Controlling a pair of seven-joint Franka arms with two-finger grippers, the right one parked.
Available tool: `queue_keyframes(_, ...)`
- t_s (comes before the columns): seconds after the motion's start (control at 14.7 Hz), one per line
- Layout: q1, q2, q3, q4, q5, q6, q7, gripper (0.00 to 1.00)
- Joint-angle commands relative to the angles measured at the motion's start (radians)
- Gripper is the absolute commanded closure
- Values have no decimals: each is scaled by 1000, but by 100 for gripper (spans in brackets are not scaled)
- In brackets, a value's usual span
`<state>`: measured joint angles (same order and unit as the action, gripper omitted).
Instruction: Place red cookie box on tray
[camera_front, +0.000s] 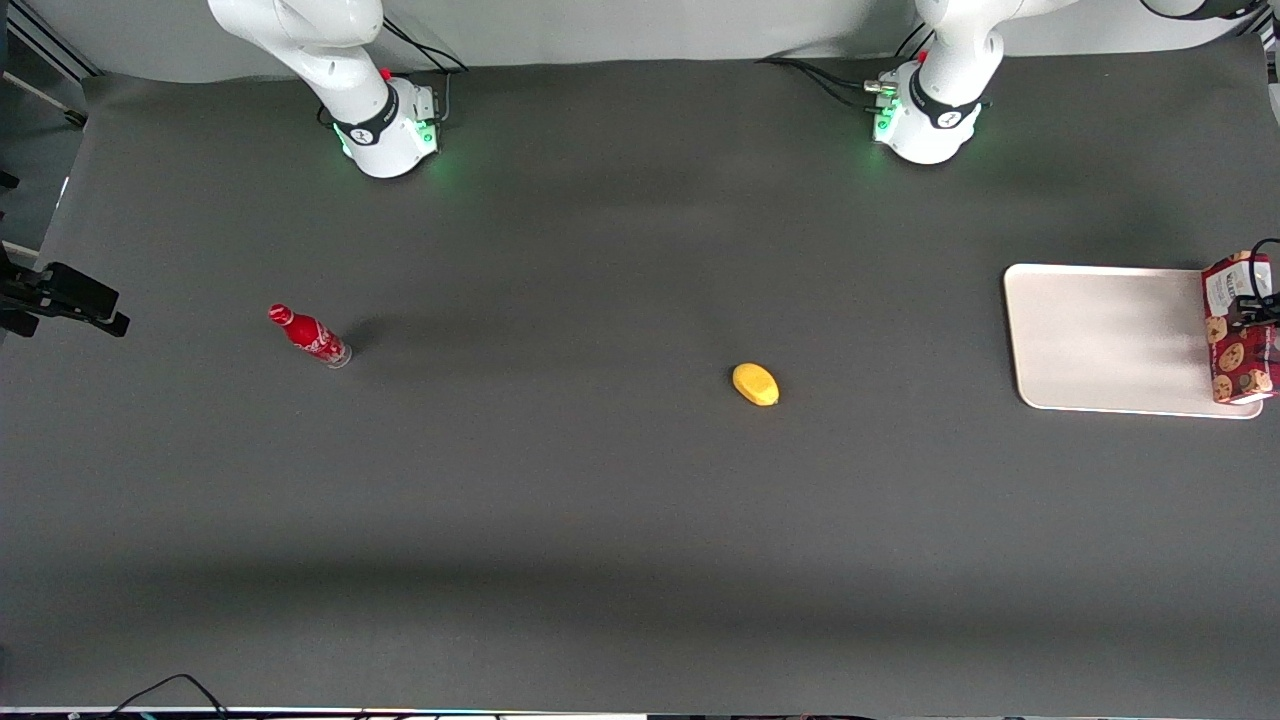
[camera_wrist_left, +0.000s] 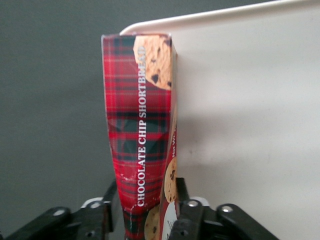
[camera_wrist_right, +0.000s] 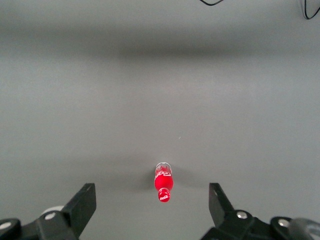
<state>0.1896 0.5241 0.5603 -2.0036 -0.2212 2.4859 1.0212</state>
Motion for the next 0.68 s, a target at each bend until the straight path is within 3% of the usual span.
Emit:
queue_keyframes(0.0,-10,-5,7,80,-20,-54,25,0)
queue_keyframes(0.34,-29,-97,15,438,-3,-563,-3,0)
queue_keyframes(0.61,-67,-153,-32,740,20,-1000,-284,0)
